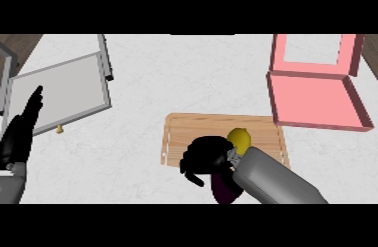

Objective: Pick the eggplant from the cutting board and place it in the cardboard box

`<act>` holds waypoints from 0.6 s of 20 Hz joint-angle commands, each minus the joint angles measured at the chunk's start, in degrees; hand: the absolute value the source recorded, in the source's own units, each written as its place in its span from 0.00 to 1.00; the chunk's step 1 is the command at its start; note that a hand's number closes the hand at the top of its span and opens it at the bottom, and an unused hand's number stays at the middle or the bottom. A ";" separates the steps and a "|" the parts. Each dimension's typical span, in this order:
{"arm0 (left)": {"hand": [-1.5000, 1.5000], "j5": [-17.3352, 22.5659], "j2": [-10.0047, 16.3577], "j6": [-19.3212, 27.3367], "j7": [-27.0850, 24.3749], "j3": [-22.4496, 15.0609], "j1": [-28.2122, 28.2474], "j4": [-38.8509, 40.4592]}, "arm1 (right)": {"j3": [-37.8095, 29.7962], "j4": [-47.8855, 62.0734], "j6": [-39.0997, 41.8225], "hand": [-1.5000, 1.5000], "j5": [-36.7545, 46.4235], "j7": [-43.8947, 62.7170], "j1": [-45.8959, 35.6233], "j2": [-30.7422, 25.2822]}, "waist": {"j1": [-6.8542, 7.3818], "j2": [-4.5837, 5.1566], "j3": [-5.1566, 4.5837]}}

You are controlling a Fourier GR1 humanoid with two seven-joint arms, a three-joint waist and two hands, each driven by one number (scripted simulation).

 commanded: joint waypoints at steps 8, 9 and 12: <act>0.50 0.38 0.93 2.54 0.40 4.83 5.16 1.31 | -28.17 5.25 -12.02 1.00 -0.65 23.27 9.81 -13.17 | -12.65 -1.82 0.45; 0.50 0.46 0.68 2.90 0.44 5.09 5.90 1.74 | -31.67 6.50 -13.20 1.00 -1.34 26.08 10.92 -15.14 | -15.19 -2.12 0.41; 0.50 0.82 0.68 3.73 0.39 6.31 8.10 1.98 | -42.83 6.92 -19.39 1.00 -2.53 34.57 11.53 -21.54 | -15.49 -2.66 0.21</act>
